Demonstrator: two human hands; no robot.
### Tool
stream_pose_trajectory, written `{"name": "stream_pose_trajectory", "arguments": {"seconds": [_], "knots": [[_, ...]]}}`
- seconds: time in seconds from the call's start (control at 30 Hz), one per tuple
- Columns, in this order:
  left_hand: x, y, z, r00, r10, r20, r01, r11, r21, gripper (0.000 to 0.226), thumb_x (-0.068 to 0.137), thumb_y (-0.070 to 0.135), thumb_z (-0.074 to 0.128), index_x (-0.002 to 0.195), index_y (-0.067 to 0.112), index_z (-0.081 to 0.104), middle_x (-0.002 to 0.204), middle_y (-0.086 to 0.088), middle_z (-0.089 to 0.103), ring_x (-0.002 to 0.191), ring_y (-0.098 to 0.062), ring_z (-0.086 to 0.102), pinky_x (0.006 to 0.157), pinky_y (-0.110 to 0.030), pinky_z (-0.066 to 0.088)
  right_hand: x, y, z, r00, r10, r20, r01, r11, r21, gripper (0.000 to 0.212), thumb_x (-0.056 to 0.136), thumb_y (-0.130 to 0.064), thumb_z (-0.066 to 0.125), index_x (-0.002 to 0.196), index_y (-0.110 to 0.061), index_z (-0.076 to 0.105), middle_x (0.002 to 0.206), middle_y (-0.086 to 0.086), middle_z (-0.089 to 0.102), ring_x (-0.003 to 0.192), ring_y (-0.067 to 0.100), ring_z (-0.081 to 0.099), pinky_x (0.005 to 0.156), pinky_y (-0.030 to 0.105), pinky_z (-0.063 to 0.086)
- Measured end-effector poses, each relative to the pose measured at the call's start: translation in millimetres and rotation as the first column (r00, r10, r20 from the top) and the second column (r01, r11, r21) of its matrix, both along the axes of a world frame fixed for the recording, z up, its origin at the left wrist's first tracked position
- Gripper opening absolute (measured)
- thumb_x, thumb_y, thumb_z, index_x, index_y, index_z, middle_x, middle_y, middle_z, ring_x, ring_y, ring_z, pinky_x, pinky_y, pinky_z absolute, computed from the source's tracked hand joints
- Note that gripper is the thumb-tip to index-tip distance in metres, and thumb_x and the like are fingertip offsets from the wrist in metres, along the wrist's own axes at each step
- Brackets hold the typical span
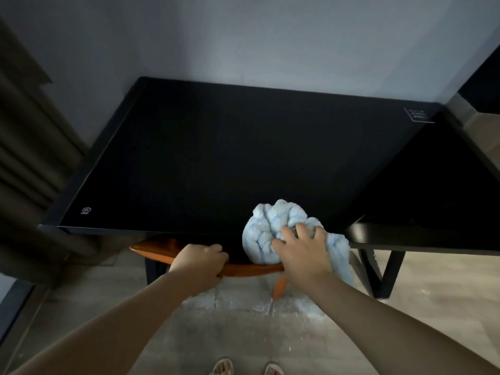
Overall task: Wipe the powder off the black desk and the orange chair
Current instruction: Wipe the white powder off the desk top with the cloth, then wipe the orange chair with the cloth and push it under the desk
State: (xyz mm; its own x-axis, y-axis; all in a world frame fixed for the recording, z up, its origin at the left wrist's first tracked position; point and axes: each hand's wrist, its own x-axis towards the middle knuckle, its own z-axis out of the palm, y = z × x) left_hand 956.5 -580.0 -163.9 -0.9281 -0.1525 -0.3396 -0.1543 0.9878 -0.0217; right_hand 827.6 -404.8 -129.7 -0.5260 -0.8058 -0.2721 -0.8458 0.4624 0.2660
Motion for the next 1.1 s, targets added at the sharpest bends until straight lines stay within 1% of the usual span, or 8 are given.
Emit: {"name": "stream_pose_trajectory", "arguments": {"seconds": [0.07,0.13,0.23,0.37,0.47,0.73,0.93,1.1], "knots": [[0,1,1,0.999,-0.020,-0.026,0.020,1.000,0.008,0.019,0.090,0.032,0.049,0.106,0.026,0.056,0.098,0.008,0.052,0.079,-0.014,0.059,0.060,-0.025,0.036,-1,1,1,0.999,0.043,0.006,-0.043,0.999,-0.006,0.057,0.069,-0.054,0.072,0.117,-0.031,0.051,0.121,-0.006,0.042,0.117,0.025,0.034,0.096,0.052,0.027],[-1,2,2,0.998,-0.034,-0.058,0.035,0.999,0.015,0.016,0.090,0.031,0.049,0.102,0.025,0.057,0.096,0.007,0.053,0.079,-0.015,0.059,0.061,-0.025,0.038,-4,4,3,0.998,0.058,0.010,-0.058,0.997,-0.060,0.037,0.082,-0.043,0.062,0.115,-0.032,0.053,0.118,-0.008,0.045,0.115,0.023,0.036,0.096,0.050,0.027],[-1,0,6,0.998,-0.057,-0.033,0.058,0.998,0.032,0.013,0.091,0.029,0.050,0.100,0.025,0.058,0.089,0.008,0.050,0.081,-0.015,0.058,0.063,-0.026,0.038,-2,5,8,0.999,0.036,0.031,-0.034,0.997,-0.074,0.025,0.085,-0.036,0.056,0.110,-0.032,0.056,0.111,-0.010,0.047,0.112,0.020,0.038,0.094,0.048,0.028],[-1,0,13,0.993,-0.111,-0.034,0.112,0.994,0.019,0.012,0.090,0.023,0.047,0.093,0.023,0.059,0.089,0.004,0.057,0.083,-0.017,0.059,0.064,-0.027,0.038,5,9,12,0.999,0.041,0.021,-0.038,0.995,-0.088,0.021,0.085,-0.032,0.054,0.105,-0.030,0.060,0.104,-0.011,0.046,0.109,0.019,0.039,0.092,0.046,0.027],[10,6,13,0.990,-0.125,-0.063,0.126,0.992,0.023,0.012,0.090,0.024,0.048,0.091,0.023,0.060,0.089,0.004,0.060,0.084,-0.018,0.060,0.065,-0.027,0.037,16,18,17,0.998,0.050,0.027,-0.047,0.995,-0.089,0.020,0.085,-0.027,0.052,0.103,-0.027,0.061,0.102,-0.011,0.045,0.108,0.019,0.038,0.092,0.044,0.025],[84,55,11,0.997,-0.036,-0.070,0.042,0.996,0.082,0.017,0.090,0.025,0.047,0.095,0.025,0.064,0.090,0.005,0.065,0.085,-0.016,0.061,0.069,-0.028,0.045,83,64,25,0.993,0.077,0.089,-0.073,0.996,-0.049,0.025,0.088,-0.031,0.051,0.113,-0.029,0.057,0.113,-0.009,0.048,0.115,0.019,0.037,0.094,0.043,0.026],[147,120,14,0.998,-0.029,-0.050,0.032,0.998,0.057,0.018,0.090,0.030,0.048,0.098,0.026,0.064,0.094,0.006,0.065,0.088,-0.015,0.062,0.070,-0.028,0.047,138,129,15,0.985,0.154,0.081,-0.142,0.980,-0.138,0.024,0.085,-0.028,0.054,0.108,-0.027,0.061,0.109,-0.008,0.054,0.110,0.021,0.042,0.090,0.042,0.027],[200,170,12,0.999,0.018,-0.051,-0.015,0.998,0.056,0.019,0.088,0.032,0.049,0.097,0.027,0.065,0.095,0.007,0.067,0.087,-0.011,0.062,0.065,-0.023,0.041,178,176,6,0.972,0.209,0.104,-0.187,0.965,-0.186,0.023,0.083,-0.030,0.056,0.104,-0.028,0.064,0.104,-0.009,0.056,0.108,0.021,0.045,0.087,0.043,0.026]]}}
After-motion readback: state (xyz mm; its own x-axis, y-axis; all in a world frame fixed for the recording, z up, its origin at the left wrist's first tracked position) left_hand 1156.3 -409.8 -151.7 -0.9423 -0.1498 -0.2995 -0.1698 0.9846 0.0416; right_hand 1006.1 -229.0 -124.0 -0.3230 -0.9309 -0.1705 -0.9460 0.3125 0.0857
